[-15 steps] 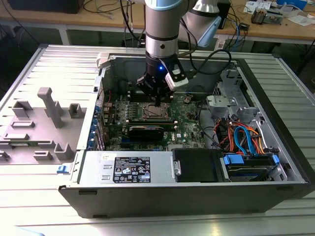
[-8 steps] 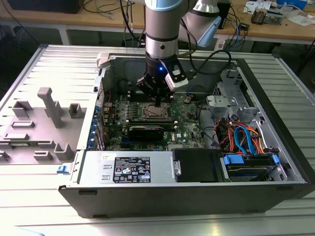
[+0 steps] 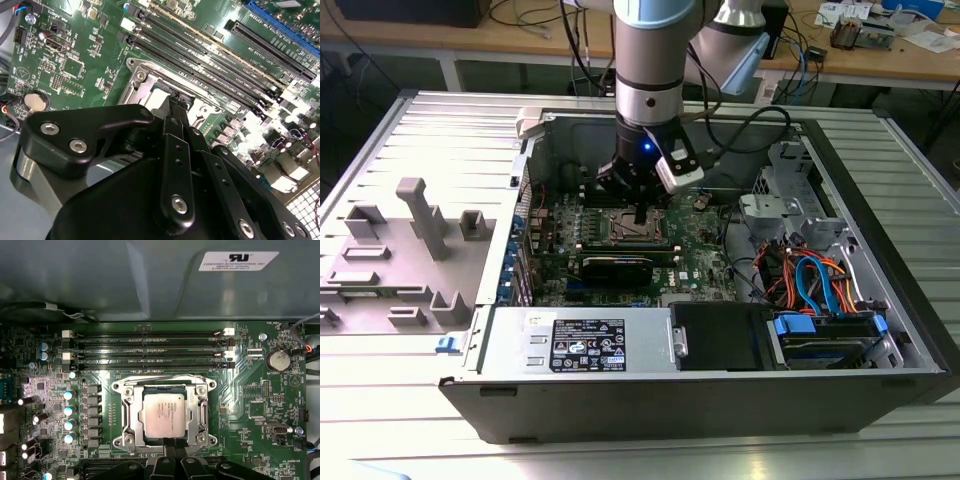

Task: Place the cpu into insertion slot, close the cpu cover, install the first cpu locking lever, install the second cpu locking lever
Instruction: 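Install the second cpu locking lever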

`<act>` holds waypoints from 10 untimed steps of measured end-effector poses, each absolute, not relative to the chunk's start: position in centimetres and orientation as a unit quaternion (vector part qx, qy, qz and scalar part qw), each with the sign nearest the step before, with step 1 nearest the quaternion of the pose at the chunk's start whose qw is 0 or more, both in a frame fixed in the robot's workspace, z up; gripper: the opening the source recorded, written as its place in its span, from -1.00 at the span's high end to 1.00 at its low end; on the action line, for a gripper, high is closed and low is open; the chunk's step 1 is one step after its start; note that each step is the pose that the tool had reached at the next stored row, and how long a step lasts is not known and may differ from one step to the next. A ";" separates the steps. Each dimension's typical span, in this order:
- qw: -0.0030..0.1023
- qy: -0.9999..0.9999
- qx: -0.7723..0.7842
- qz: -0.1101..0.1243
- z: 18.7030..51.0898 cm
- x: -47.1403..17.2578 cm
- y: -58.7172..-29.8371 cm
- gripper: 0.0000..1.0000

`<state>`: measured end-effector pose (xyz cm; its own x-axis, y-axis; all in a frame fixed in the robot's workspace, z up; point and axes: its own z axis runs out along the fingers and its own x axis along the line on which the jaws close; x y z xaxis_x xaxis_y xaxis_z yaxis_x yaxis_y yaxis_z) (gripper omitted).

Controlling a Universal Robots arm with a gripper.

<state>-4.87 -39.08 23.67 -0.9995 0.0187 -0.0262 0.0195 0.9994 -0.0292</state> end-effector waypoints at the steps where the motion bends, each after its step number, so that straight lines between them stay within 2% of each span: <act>1: 0.013 1.000 0.010 -0.015 23.7 -4.9 -39.2 0.79; 10: 0.013 1.000 0.010 -0.015 23.7 -4.9 -40.6 0.79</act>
